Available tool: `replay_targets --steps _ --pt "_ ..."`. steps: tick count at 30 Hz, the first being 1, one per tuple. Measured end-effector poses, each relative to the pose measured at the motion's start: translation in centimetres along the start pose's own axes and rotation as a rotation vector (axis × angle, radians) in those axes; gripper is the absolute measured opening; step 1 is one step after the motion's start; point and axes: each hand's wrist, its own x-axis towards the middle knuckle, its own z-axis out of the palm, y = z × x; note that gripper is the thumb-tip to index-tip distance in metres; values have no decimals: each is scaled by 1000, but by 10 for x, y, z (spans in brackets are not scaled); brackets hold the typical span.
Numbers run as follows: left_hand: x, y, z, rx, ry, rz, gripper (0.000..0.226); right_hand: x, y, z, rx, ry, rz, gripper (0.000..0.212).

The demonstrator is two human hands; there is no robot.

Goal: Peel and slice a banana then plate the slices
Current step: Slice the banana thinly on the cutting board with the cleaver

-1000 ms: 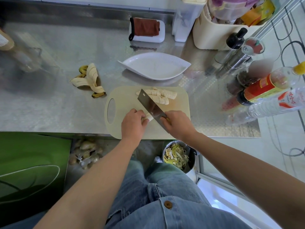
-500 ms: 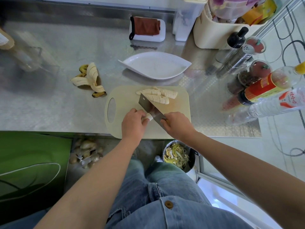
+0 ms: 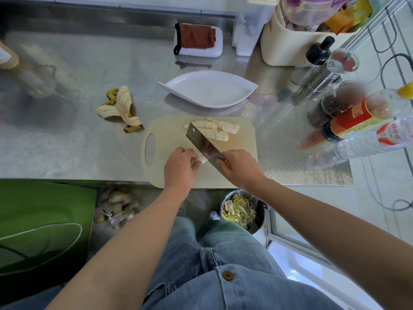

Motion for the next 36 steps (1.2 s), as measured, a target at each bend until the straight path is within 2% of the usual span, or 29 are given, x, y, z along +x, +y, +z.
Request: replay_targets --steps 7,14,21,36 --pt "1 0 0 -8 -3 -6 17 0 1 0 34 19 17 29" --pt "1 0 0 -17 -13 -19 18 -1 5 2 35 -40 32 25" --pt "2 0 0 -14 -6 -9 18 1 3 0 54 11 16 28" --pt "1 0 0 -24 -11 -14 17 -2 0 2 16 -63 75 24"
